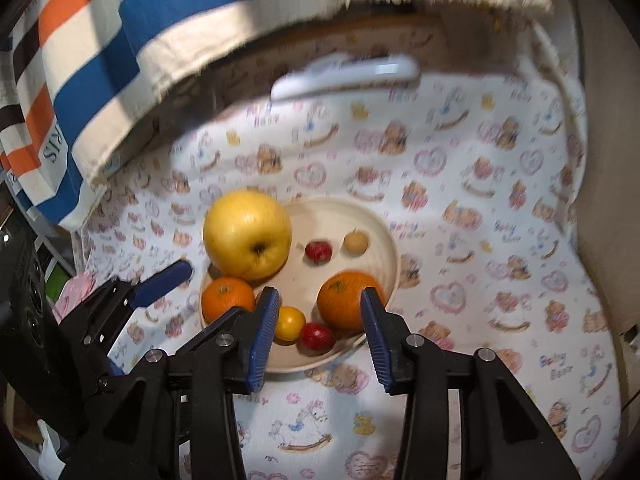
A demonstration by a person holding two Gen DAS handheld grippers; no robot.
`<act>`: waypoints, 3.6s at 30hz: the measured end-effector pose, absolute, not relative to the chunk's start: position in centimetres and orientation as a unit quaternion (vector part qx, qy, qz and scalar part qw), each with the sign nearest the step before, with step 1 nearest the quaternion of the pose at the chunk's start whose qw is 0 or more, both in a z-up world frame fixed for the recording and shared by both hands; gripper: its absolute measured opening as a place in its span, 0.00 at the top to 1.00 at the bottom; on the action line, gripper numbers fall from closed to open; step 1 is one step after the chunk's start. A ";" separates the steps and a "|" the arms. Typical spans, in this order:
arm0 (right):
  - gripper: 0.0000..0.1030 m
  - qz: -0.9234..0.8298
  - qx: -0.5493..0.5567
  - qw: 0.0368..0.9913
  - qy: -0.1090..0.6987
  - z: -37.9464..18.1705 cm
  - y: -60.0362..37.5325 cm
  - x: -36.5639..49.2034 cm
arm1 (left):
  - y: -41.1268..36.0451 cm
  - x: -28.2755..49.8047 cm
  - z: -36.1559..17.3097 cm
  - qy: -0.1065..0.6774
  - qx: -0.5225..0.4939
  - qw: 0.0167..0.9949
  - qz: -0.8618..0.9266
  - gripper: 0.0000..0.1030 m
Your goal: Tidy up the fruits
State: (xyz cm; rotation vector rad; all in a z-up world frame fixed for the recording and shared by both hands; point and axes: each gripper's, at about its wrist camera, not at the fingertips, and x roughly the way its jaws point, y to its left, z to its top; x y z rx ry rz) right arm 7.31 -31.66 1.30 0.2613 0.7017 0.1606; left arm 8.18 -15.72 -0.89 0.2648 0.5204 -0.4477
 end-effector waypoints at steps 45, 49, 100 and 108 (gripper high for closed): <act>0.73 0.031 0.043 0.922 0.384 -5.0 -33.8 -4.1 | -6.9 0.5 0.1 0.232 0.072 0.956 -0.166 0.07; 0.73 0.052 0.040 0.928 0.367 -2.4 -32.6 -3.0 | -8.1 0.8 1.3 0.227 0.088 0.954 -0.176 0.07; 0.01 0.044 0.039 0.989 0.137 0.9 -27.9 1.6 | -5.0 2.8 2.2 0.123 0.008 0.981 -0.151 0.01; 0.01 0.033 0.039 0.992 0.119 0.4 -27.8 0.7 | -5.3 1.8 1.5 0.105 0.017 0.985 -0.137 0.00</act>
